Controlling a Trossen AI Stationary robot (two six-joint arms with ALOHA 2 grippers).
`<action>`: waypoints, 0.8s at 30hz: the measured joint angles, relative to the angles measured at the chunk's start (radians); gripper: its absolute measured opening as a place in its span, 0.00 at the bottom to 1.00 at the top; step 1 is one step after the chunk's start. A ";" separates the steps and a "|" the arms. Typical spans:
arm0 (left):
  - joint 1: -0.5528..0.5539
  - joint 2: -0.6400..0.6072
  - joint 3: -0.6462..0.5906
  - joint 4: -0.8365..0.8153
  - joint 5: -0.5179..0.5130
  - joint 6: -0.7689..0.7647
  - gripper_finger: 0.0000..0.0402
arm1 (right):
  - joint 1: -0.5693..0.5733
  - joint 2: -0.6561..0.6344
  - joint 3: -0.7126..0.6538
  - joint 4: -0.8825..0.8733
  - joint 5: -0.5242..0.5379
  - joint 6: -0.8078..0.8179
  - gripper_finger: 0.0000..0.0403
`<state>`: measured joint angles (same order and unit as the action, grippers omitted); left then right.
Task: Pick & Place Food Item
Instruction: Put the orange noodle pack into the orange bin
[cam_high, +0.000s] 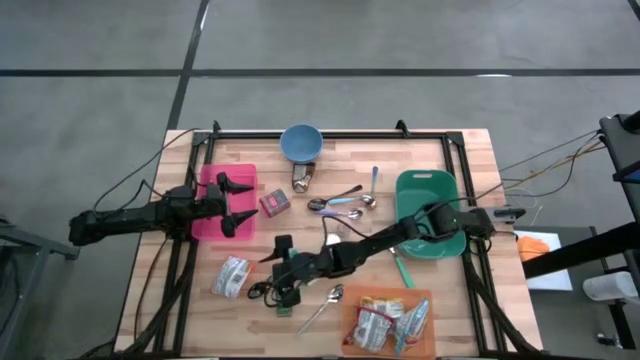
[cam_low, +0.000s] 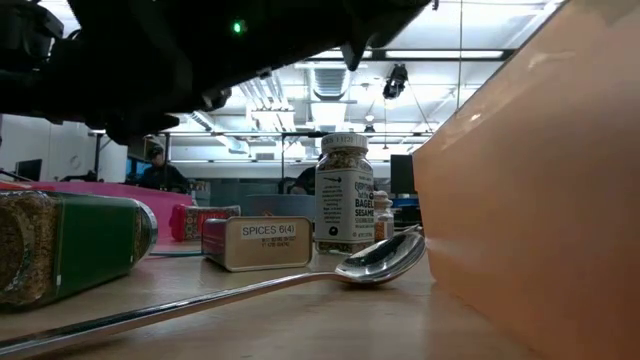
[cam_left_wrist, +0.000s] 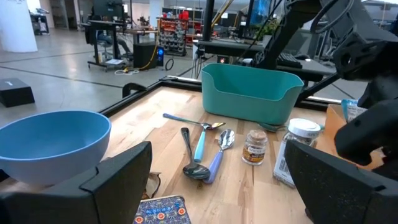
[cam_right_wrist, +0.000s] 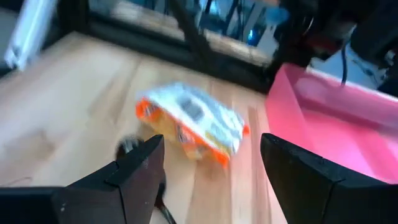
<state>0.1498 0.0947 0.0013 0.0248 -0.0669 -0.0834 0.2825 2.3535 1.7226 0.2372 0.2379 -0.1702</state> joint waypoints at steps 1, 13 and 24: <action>0.000 0.000 0.000 0.000 0.000 0.000 0.93 | -0.002 0.008 0.017 -0.025 -0.001 -0.008 0.66; 0.000 0.007 0.000 0.000 0.000 0.000 0.93 | -0.010 0.130 0.163 -0.107 -0.008 -0.101 0.66; 0.000 0.007 0.000 0.000 0.000 0.000 0.93 | -0.043 0.201 0.297 -0.194 -0.067 -0.177 0.66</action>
<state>0.1501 0.1018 0.0013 0.0250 -0.0673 -0.0834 0.2399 2.5549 2.0200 0.0435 0.1707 -0.3476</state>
